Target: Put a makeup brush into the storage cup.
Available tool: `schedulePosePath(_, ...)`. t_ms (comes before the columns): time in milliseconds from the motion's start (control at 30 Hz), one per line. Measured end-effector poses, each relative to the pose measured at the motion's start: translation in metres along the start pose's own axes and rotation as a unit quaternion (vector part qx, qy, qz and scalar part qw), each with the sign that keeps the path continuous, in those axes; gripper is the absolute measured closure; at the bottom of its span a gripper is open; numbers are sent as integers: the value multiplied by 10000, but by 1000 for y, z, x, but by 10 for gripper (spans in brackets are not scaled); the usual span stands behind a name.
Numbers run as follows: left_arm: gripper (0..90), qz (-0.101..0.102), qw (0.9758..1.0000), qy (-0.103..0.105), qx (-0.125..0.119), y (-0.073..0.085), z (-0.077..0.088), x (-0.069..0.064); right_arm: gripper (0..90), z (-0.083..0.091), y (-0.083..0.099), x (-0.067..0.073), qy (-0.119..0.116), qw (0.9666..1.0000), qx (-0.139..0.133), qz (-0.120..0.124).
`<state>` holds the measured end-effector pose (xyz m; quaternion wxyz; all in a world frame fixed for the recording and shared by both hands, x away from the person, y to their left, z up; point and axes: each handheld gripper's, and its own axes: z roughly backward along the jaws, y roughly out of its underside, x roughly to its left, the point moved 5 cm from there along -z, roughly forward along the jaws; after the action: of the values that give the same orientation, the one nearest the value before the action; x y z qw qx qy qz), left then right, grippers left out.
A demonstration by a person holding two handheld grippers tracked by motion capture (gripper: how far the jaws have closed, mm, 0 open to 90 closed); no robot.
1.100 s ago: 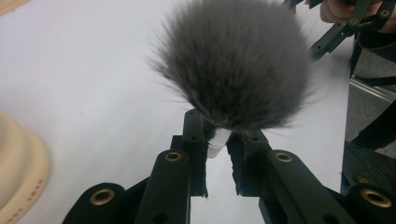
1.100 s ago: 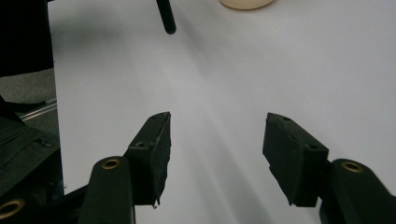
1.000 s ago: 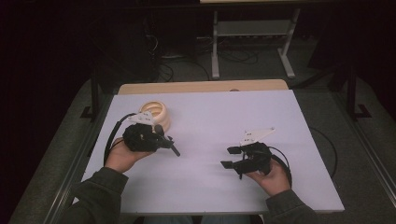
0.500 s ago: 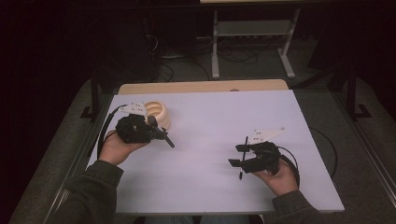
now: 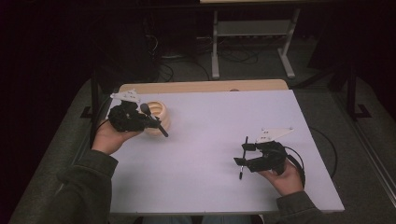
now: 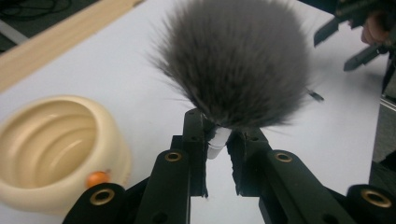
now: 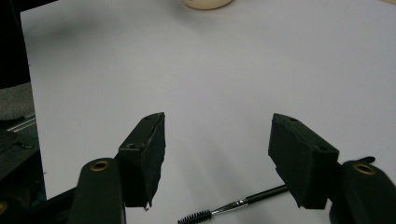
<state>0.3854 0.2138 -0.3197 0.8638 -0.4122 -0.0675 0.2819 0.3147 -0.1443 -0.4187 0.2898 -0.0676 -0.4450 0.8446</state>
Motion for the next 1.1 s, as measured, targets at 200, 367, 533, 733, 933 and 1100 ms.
schedulePosePath(200,773,98,9996,-274,16,-10,13,18,350,0,0,0,10,10000,-1,18)
schedulePosePath(367,773,266,9988,-417,12,-17,18,32,349,-1,-1,1,0,10000,-6,38)
schedulePosePath(533,773,348,9982,-487,-4,-23,18,40,347,0,-1,-1,1,10000,-23,13)
schedulePosePath(733,773,445,9975,-553,1,-26,15,51,349,2,-3,0,28,10000,-66,66)
schedulePosePath(933,773,619,9958,-679,-32,-26,13,65,346,2,-4,-1,37,10000,-70,48)
schedulePosePath(1100,773,736,9940,-808,26,-24,11,75,343,3,-3,-3,29,9999,-102,12)
